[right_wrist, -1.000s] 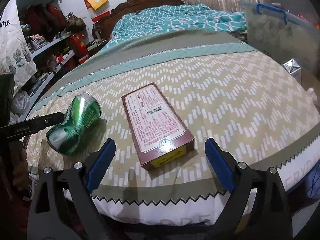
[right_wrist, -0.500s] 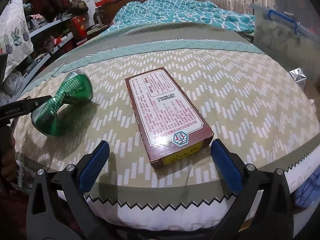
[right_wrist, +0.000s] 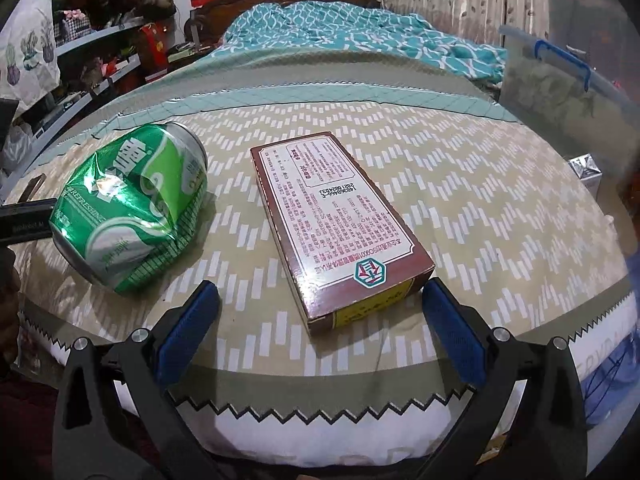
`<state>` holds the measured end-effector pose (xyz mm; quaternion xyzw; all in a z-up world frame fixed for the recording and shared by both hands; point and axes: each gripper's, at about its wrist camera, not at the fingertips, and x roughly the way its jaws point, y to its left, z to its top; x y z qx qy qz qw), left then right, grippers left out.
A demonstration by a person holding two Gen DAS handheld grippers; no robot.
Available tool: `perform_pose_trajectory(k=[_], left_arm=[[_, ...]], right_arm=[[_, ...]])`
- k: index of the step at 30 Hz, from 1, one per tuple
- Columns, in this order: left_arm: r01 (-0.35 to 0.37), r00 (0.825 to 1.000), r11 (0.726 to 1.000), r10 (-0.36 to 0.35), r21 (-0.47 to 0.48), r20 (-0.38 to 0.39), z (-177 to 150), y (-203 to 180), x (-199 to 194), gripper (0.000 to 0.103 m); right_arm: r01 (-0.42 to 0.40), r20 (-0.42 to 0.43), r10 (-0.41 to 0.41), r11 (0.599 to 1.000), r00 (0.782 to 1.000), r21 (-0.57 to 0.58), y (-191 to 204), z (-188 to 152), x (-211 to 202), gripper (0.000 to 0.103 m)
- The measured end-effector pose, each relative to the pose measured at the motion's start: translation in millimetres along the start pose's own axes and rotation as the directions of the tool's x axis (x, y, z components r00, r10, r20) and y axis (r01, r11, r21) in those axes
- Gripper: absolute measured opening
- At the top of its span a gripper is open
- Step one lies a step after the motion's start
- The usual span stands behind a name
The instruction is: Collect trash
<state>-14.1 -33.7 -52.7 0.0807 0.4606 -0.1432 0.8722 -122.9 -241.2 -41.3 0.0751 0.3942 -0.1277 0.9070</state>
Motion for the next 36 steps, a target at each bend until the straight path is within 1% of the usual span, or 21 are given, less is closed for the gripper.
perform_pose_trajectory(k=[13,36], left_arm=[[-0.005,1.0,1.0,0.005,-0.009,0.007,-4.2,-7.1,-1.6,0.095],[-0.004,1.0,1.0,0.004,-0.006,0.002,-4.7,-4.1,-1.9,0.095]], right_arm=[[0.001,0.0,-0.001,1.0,1.0,0.0,-0.3,-0.1,0.5,0.1],[-0.001,0.016,0.001,1.0,1.0,-0.008,1.8,-0.6,-0.9,0.1]])
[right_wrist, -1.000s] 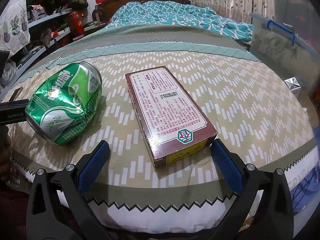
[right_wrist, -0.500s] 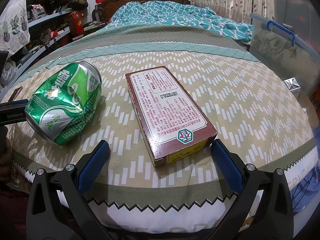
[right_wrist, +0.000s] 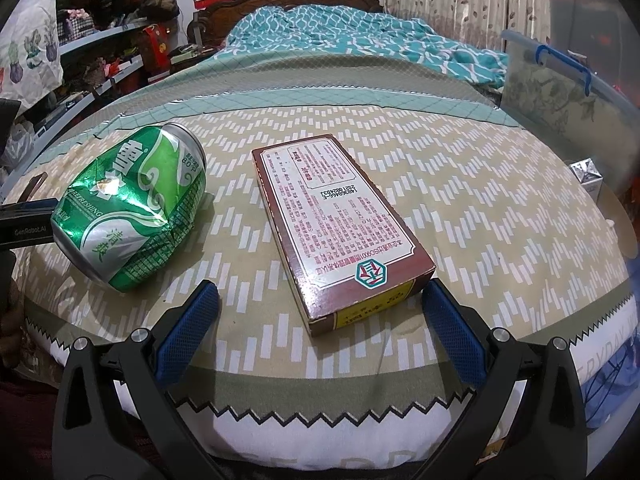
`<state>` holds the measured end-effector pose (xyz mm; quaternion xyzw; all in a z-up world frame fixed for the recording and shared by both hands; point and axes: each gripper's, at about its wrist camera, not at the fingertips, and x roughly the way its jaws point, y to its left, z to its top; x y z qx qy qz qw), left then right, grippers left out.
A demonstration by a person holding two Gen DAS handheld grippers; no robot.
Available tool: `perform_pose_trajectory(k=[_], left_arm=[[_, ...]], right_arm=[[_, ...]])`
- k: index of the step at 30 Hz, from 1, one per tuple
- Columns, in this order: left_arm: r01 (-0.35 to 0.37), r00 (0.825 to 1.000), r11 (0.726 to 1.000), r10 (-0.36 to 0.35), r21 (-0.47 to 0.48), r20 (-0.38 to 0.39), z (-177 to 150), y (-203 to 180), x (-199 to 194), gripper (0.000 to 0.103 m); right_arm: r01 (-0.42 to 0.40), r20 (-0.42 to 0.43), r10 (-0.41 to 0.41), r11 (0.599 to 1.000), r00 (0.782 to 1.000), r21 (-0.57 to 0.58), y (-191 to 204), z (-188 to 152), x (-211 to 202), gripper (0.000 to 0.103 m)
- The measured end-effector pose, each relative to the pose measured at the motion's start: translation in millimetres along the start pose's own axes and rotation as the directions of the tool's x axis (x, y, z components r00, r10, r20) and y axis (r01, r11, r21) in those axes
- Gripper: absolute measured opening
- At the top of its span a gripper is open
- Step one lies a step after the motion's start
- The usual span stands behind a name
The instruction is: Collect trash
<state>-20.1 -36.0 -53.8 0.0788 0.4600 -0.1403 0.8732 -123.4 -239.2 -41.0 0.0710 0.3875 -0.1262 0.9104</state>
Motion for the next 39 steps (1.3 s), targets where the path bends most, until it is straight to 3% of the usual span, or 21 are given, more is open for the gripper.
perform_pose_trajectory(k=[10,15,28,39], left_arm=[[0.0,1.0,1.0,0.0,0.006,0.001,-7,-1,-4,0.095],[0.042,0.999,0.999,-0.042,-0.032,0.002,-9,11,-12,0.095],[-0.058,0.996,0.998,0.059,-0.016,0.067,12,43,-35,0.094],[-0.023,0.998,1.0,0.023,0.005,0.056,24,37,-31,0.094]], right_arm=[[0.011,0.003,-0.011,1.0,1.0,0.015,-1,-1,-1,0.1],[0.023,0.03,-0.025,0.999,0.999,0.039,-8,1,-9,0.1],[-0.01,0.068,0.008,0.999,0.998,0.035,-8,5,-15,0.1],[-0.016,0.079,0.011,0.998,0.997,0.066,-17,4,-16,0.1]])
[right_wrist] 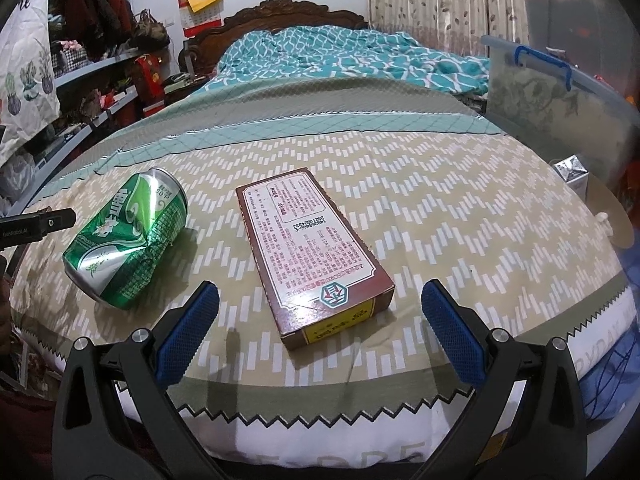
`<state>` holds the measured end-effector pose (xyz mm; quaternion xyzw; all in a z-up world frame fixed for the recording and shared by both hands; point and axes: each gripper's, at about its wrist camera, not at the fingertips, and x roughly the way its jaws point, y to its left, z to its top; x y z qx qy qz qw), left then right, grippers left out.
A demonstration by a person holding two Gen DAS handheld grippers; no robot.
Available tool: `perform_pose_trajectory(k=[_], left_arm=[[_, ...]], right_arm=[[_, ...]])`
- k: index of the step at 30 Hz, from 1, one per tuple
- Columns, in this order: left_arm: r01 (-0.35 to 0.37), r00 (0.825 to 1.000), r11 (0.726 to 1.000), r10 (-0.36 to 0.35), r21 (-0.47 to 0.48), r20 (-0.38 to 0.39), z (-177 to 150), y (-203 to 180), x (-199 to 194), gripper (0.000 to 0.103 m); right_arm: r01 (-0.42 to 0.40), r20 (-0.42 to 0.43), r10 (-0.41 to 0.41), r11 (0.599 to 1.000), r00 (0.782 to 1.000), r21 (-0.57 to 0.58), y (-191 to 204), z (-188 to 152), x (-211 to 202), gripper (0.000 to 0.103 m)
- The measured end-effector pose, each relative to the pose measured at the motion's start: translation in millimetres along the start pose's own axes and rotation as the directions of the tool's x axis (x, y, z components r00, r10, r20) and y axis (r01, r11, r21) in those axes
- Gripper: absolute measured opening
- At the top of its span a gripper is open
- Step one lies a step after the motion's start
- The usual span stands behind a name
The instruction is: Collect trash
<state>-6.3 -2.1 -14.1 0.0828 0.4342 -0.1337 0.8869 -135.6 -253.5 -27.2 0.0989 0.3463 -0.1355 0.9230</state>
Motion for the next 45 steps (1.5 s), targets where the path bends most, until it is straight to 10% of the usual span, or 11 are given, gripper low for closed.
perform_pose_trajectory(k=[14,20,30,38,45], left_arm=[[0.039,0.999,0.999,-0.039,0.019,-0.003,2,-22,-1,0.094],[0.176,0.984,0.984,-0.176,0.028,0.003,9,-38,-11,0.094],[0.44,0.898,0.894,-0.435,0.089,-0.07,21,-87,-9,0.094],[0.579,0.795,0.815,-0.573,-0.036,-0.2,19,-102,26,0.093],[0.65,0.709,0.752,-0.652,-0.109,-0.271,6,-113,42,0.034]], right_arm=[[-0.008,0.02,0.008,1.0,1.0,0.004,-1,-2,-3,0.1],[-0.01,0.023,0.01,1.0,1.0,0.004,-1,-2,-3,0.098],[-0.01,0.02,0.01,1.0,1.0,0.007,-4,-3,-1,0.096],[-0.011,0.019,0.011,1.0,1.0,0.009,-9,-3,2,0.096],[-0.032,0.006,0.032,0.999,0.999,-0.018,-14,4,15,0.088]])
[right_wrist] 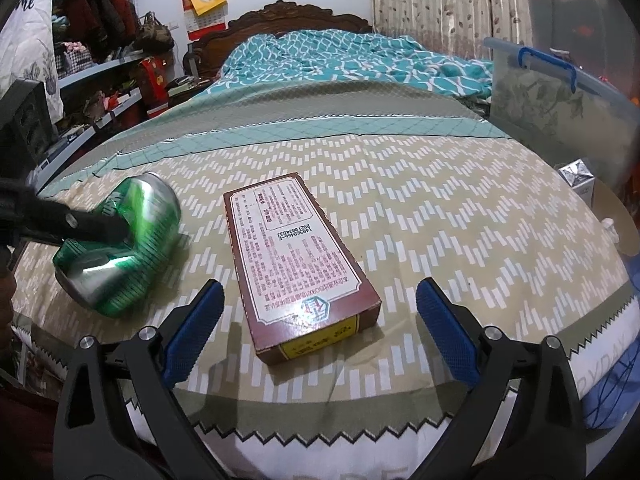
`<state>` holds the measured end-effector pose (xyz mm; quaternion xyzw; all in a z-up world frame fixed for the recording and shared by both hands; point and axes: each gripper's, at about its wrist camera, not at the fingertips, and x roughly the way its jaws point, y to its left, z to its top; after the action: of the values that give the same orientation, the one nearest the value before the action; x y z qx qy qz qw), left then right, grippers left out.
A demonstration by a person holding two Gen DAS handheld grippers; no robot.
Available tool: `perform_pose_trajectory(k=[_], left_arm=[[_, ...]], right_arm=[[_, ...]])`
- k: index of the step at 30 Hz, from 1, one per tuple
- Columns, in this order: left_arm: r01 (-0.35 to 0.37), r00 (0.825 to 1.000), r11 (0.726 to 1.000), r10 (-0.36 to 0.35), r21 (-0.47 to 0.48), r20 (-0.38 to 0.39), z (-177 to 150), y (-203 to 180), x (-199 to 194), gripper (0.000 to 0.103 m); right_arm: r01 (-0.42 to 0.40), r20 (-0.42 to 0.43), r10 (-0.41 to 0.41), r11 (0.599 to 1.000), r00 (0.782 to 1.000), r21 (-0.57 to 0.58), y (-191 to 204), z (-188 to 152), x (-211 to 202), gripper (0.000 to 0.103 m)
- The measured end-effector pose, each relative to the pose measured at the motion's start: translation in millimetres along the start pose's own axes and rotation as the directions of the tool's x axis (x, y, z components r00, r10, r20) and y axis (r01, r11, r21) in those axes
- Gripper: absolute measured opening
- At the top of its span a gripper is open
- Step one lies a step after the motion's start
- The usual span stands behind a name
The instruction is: Collect trash
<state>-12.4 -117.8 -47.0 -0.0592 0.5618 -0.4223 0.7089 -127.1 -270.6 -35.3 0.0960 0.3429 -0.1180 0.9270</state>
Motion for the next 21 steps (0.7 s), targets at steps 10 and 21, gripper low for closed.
perform_pose_trajectory(k=[10,21], left_arm=[[0.026,1.0,0.989,-0.027,0.147,0.003,28,-55,15,0.022],[0.081,0.992,0.903,-0.033,0.422,-0.12,97,-179,119,0.022]], right_arm=[[0.059,0.074,-0.063,0.997,0.995,0.05,-29,8,-5,0.069],[0.295,0.158,-0.345,0.915,0.925,0.274,-162,17,-42,0.069]])
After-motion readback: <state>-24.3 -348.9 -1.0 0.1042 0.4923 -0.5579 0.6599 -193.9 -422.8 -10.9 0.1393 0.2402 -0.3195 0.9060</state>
